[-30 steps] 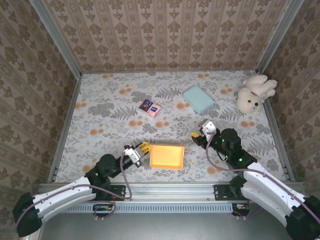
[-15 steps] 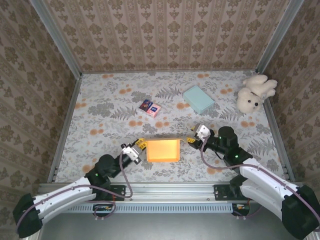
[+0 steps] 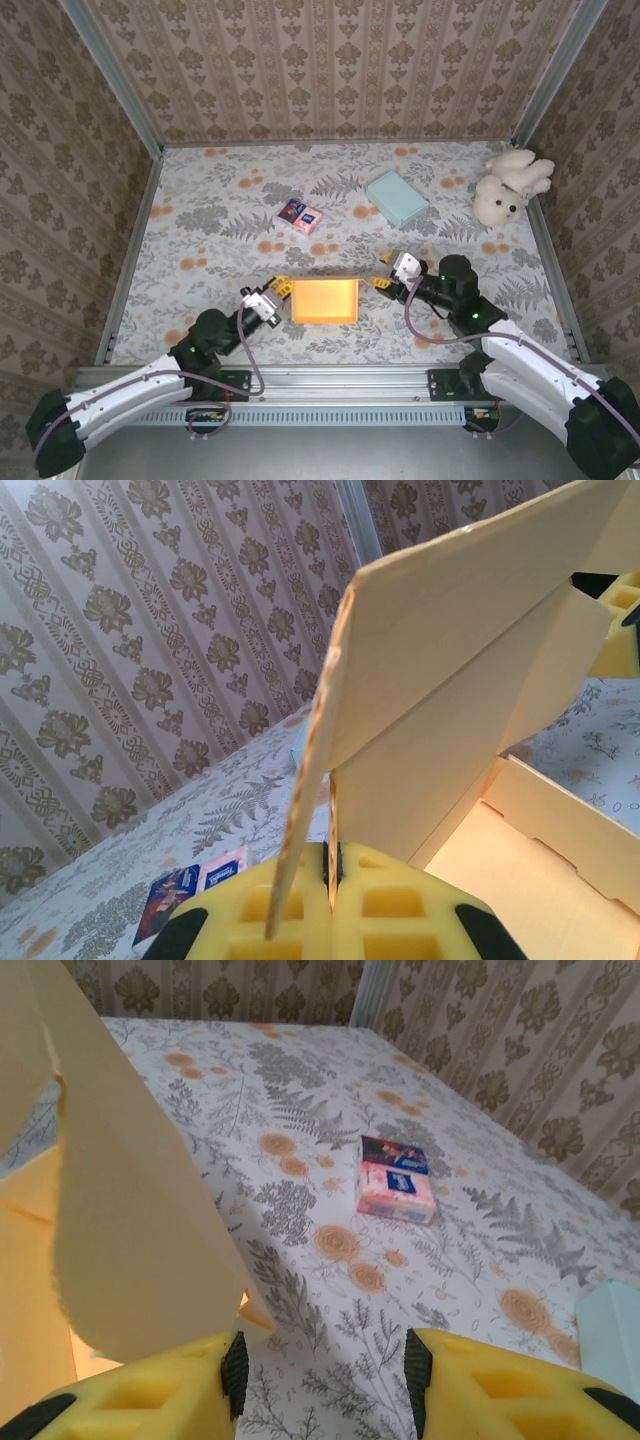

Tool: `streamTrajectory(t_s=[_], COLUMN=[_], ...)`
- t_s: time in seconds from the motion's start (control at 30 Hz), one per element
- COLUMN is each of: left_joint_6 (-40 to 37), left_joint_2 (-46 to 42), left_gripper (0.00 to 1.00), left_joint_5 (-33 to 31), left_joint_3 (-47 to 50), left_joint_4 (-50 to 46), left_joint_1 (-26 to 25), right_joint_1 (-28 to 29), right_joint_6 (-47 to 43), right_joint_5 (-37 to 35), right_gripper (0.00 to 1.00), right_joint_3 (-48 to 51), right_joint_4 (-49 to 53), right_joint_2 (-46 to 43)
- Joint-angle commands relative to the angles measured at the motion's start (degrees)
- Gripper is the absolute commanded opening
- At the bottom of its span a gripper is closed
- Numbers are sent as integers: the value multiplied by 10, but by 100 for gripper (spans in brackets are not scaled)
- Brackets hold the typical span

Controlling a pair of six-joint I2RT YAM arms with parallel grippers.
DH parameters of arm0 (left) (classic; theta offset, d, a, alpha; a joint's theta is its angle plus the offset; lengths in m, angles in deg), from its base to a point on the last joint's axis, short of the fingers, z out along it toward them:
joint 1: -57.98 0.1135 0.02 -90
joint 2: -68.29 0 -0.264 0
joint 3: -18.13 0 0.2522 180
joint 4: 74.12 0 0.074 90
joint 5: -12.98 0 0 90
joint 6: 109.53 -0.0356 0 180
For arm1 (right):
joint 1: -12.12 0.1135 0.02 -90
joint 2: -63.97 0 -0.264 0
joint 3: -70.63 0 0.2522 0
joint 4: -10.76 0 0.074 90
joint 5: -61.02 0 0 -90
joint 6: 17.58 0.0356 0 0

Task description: Fold the paper box

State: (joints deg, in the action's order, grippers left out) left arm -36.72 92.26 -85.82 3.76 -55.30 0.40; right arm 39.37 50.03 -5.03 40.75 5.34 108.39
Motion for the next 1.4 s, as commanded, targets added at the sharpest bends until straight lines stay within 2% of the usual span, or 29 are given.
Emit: streamTrajectory(t_s=[0.0, 0.43, 0.97, 1.23, 1.37], left_joint_6=[19, 29, 34, 35, 38], left_joint_2=[1, 21, 72, 81, 80], left_gripper=[0, 0, 0, 0, 0], left_joint_5=[4, 33, 69, 82, 88], left_joint_3=[7, 5, -8, -10, -12], left_joint_4=[12, 22, 29, 32, 31], left_joint_1=[7, 15, 19, 19, 19], right_joint_1=[12, 57, 107, 110, 111], right_joint_6=[-5, -41, -68, -74, -76], right_joint_5=[34, 81, 84, 82, 81], right_gripper=[48, 49, 48, 26, 19], right_joint_3=[9, -10, -19, -25, -28], right_joint_4=[-19, -5, 8, 19, 24], right_joint_2=[-16, 19, 27, 31, 33])
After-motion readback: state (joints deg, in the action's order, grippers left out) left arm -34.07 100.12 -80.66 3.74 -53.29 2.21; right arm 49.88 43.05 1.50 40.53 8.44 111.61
